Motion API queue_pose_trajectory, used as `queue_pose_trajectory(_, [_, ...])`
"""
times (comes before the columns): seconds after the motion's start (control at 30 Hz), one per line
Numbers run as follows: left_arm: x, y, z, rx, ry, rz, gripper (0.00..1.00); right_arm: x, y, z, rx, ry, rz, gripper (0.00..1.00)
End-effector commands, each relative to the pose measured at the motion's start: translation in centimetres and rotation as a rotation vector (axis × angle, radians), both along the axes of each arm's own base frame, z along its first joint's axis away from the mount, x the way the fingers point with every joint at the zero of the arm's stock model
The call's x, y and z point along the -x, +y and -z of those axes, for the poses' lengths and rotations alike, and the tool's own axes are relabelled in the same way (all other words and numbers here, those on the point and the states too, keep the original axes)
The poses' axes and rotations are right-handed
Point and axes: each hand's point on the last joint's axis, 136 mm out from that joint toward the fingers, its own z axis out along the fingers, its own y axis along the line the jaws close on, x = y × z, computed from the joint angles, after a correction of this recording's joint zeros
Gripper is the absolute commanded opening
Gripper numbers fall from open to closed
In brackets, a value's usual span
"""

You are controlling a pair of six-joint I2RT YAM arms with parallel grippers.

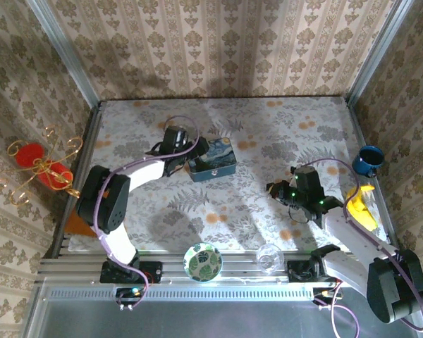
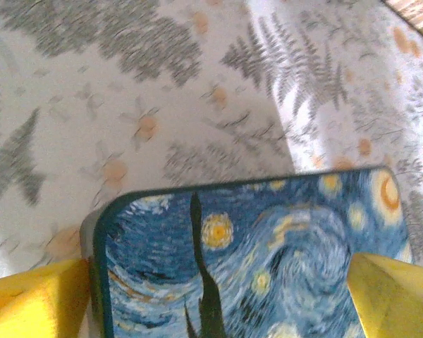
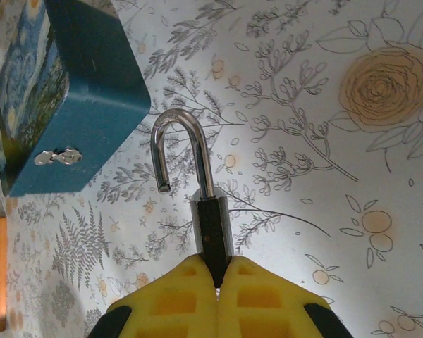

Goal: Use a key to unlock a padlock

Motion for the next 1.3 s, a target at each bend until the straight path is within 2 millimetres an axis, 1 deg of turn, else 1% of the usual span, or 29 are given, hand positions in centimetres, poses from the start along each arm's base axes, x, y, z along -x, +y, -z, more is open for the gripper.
queue_pose_trajectory(0.0, [-1.6,-1.5,-1.7,0.026,-0.056,0.083,0.95,-0.3,0.2,-0.2,-0.046,-0.021,-0.025,0.0])
queue_pose_trajectory(0.07, [-2.0,-1.6,-1.9,0.025,-0.06,0.088,0.96,-0.5,0.0,0.0,-0.073,-0.016,-0.031,0.0])
queue_pose_trajectory(0.17, [-1.6,-1.2,-2.5,0.009,-0.069,0.083,0.98,-1.0,0.0,0.3,-0.115,-0.008,-0.055,0.0])
queue_pose_trajectory(0.2, [-2.0,0.3,-2.6,-0.006,-0.073,0.049,0.99,-1.3,-0.1,0.5,-0.13,-0.002,-0.055,0.0])
queue_pose_trajectory(0.3, [-1.2,2.7,-3.0,-0.054,-0.078,0.0,1.0,-2.6,0.0,0.6,-0.177,-0.006,-0.07,0.0])
queue_pose_trajectory(0.4, [0.2,5.1,-3.1,-0.101,-0.077,-0.045,1.0,-4.2,0.2,0.7,-0.188,-0.003,-0.083,0.0])
queue_pose_trajectory(0.5, [2.2,7.2,-3.3,-0.159,-0.081,-0.081,1.0,-6.1,0.4,0.6,-0.198,-0.007,-0.083,0.0])
queue_pose_trajectory(0.53, [2.9,7.8,-3.3,-0.176,-0.083,-0.09,1.0,-6.7,0.5,1.3,-0.205,0.014,-0.079,0.0])
queue_pose_trajectory(0.67, [5.5,10.6,-3.4,-0.247,-0.097,-0.145,1.0,-9.0,0.7,2.6,-0.227,0.041,-0.058,0.0])
queue_pose_trajectory(0.77, [7.0,12.4,-3.5,-0.289,-0.115,-0.182,1.0,-10.1,0.8,4.0,-0.24,0.065,-0.042,0.0])
queue_pose_trajectory(0.9, [8.6,14.2,-3.2,-0.325,-0.113,-0.211,1.0,-10.3,0.5,6.0,-0.235,0.109,-0.006,0.0])
queue_pose_trajectory(1.07, [10.4,16.0,-2.8,-0.34,-0.122,-0.243,1.0,-9.1,-1.0,8.6,-0.158,0.193,0.057,0.05])
queue_pose_trajectory(1.17, [11.2,17.0,-2.9,-0.338,-0.137,-0.264,1.0,-8.5,-1.5,9.1,-0.12,0.211,0.069,0.1])
queue_pose_trajectory(1.27, [11.9,17.8,-2.9,-0.346,-0.137,-0.28,1.0,-8.1,-2.2,8.9,-0.073,0.215,0.079,0.16])
